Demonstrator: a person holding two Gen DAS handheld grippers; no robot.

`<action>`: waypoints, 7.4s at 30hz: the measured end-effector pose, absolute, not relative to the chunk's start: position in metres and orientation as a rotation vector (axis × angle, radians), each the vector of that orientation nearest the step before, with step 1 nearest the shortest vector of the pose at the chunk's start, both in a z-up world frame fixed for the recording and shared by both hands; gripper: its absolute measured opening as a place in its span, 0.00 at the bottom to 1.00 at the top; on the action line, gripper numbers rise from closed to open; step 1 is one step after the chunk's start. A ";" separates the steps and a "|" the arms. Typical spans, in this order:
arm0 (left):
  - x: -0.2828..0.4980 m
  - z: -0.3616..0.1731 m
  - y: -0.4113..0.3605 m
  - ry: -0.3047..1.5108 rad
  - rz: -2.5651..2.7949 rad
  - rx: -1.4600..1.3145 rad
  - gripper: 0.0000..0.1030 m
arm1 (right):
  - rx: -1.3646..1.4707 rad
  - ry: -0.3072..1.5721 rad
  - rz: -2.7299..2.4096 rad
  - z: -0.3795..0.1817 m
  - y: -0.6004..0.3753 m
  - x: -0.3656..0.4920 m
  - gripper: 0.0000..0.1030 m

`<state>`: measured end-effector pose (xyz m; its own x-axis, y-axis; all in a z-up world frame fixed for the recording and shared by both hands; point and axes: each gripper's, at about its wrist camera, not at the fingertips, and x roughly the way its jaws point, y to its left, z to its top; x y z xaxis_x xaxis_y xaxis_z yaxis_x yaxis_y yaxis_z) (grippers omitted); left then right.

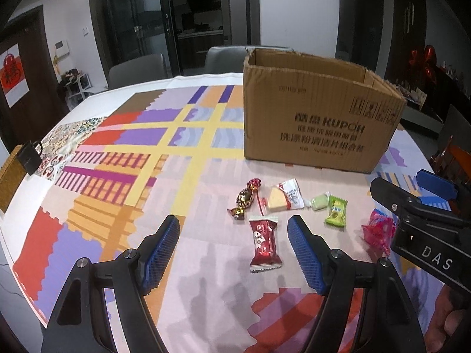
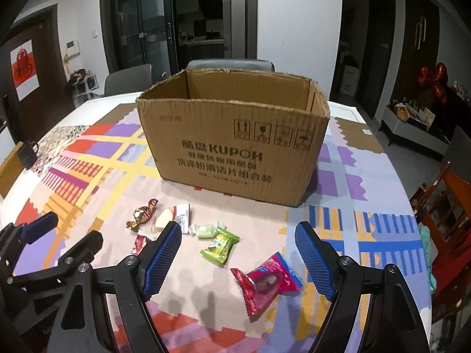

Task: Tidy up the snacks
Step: 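Grasp the red wrapped cake packet with the left gripper while the right grasps the green packet, then carry the red packet with the left gripper while the right gripper carries the green packet to the box, then open both grippers over the box, dropping the red and green packets inside, then move both open grippers back toward the gold candy and pink packet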

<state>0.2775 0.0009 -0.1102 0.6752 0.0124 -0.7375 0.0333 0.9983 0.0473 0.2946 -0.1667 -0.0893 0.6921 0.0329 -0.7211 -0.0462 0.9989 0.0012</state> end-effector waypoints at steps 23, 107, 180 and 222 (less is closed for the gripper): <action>0.299 -0.164 -0.007 0.934 -0.018 0.002 0.54 | -0.016 0.963 0.062 -0.150 -0.160 0.329 0.69; 0.279 -0.087 -0.017 0.819 -0.094 -0.009 0.22 | -0.011 0.847 0.113 -0.081 -0.162 0.297 0.24; 0.435 -0.004 -0.070 0.737 -0.177 0.055 0.22 | 0.070 0.708 0.080 0.011 -0.215 0.424 0.24; 0.413 0.012 -0.046 0.683 -0.103 0.066 0.62 | 0.063 0.653 0.047 0.018 -0.212 0.418 0.65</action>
